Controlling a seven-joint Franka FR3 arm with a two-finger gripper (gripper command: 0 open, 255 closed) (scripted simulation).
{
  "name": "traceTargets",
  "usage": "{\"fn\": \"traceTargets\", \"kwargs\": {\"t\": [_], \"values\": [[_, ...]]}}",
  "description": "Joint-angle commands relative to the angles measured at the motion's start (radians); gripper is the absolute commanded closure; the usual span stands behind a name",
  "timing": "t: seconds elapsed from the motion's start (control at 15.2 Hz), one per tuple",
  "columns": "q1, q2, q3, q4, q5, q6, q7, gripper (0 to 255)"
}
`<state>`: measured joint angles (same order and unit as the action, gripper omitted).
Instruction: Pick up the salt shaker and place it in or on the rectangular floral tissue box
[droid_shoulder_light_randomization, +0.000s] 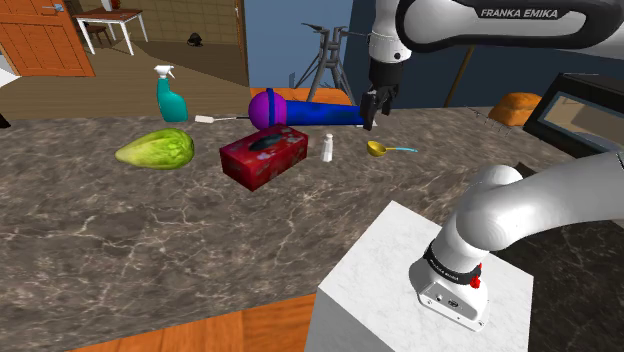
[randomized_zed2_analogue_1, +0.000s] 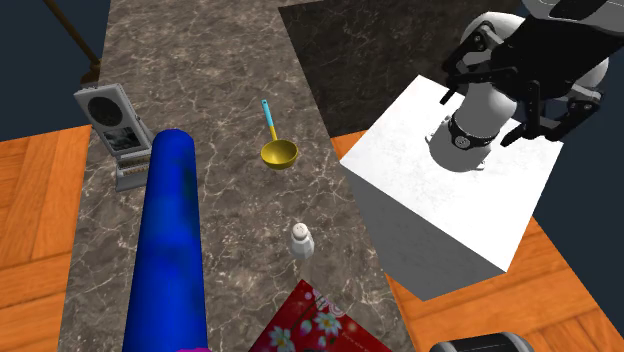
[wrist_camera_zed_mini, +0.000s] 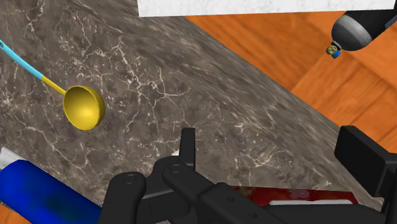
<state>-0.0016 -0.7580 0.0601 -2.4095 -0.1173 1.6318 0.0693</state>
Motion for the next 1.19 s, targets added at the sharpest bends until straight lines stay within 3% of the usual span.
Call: {"fn": "traceTargets", "kwargs": {"t": [0.0, 0.53, 1.12], "values": [[0.0, 0.0, 0.0, 0.0, 0.0, 0.0, 0.0, 0], [-0.042, 0.246, -0.074, 0.024, -0.035, 0.242, -0.036, 0], [-0.076, 0.568, -0.146, 0.156, -0.03, 0.455, -0.088, 0]]}}
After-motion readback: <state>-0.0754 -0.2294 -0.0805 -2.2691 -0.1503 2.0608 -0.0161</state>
